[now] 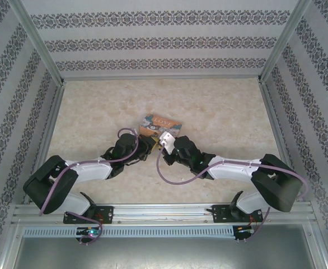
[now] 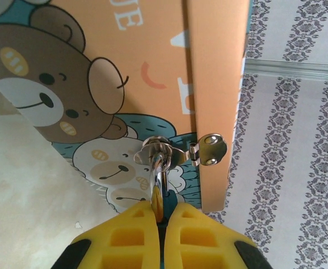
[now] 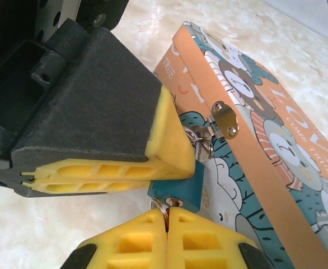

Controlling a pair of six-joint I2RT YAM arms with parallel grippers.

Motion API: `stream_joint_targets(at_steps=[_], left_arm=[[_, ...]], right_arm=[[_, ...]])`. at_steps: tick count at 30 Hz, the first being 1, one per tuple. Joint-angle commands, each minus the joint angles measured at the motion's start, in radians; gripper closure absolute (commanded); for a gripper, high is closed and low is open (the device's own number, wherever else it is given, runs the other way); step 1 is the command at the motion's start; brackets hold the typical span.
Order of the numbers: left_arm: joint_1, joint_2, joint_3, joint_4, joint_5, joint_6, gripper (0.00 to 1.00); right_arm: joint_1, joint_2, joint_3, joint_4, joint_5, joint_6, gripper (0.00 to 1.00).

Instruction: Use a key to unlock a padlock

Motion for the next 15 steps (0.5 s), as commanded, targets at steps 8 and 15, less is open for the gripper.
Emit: stream_joint_targets(at_steps=[8,15], left_arm=[[-0.016,0.073,0.019,0.092,0.062,0.015,0.94],[-0.015,0.102,0.001,0.11,0.052,0.012,0.84]], right_arm=[[-0.012,0.045,-0.056,0.094,0.042,-0.019,1.0],[-0.014,0.041,-0.097,0.103,0.046,0.006,1.0]])
